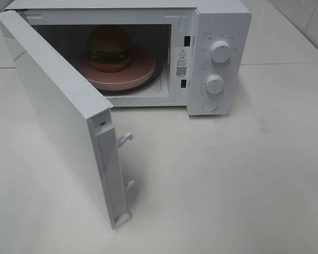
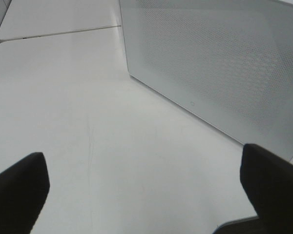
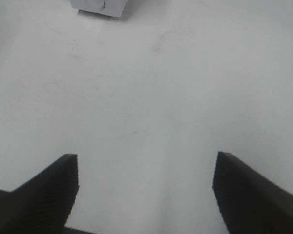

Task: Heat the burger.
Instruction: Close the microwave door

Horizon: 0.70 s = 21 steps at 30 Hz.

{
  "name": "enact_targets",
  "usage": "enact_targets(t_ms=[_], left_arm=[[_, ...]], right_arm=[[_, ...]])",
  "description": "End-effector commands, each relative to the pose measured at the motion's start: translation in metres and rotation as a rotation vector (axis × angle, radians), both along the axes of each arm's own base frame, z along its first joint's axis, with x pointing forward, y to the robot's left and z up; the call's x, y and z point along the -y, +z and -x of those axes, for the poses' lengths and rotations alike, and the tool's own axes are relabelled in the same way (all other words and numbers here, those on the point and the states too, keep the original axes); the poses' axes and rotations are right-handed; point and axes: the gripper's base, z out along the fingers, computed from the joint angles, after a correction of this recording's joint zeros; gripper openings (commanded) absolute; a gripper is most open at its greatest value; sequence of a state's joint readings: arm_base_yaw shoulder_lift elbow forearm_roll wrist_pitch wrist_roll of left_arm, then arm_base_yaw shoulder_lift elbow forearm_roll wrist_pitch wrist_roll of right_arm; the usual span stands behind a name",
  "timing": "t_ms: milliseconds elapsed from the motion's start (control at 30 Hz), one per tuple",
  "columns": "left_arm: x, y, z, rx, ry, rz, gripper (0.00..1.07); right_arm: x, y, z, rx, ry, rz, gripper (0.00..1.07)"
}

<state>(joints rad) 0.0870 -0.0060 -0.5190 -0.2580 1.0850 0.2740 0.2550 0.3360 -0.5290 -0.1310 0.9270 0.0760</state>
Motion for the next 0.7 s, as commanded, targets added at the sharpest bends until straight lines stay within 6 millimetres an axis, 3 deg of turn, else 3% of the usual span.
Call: enact_targets(t_ms=[33,233,400,700], left_arm=[[0.000,0.000,0.000,0.007,-0.004,0.004,1.00],[0.000,0.000,0.000,0.007,-0.004,0.004,1.00],[0.000,0.000,0.000,0.007,-0.004,0.004,1.00],[0.000,0.000,0.000,0.007,-0.004,0.004,1.00]], right_arm=[[0.003,0.003,0.008,0.076,-0.046,-0.027,0.76],[0.006,0.003,0.019,0.109,-0.086,-0.048,0.76],[0.005,-0.009,0.030,0.057,-0.133,-0.100,0.76],[0.007,-0.008,0.052,0.204,-0.152,-0.124,0.76]])
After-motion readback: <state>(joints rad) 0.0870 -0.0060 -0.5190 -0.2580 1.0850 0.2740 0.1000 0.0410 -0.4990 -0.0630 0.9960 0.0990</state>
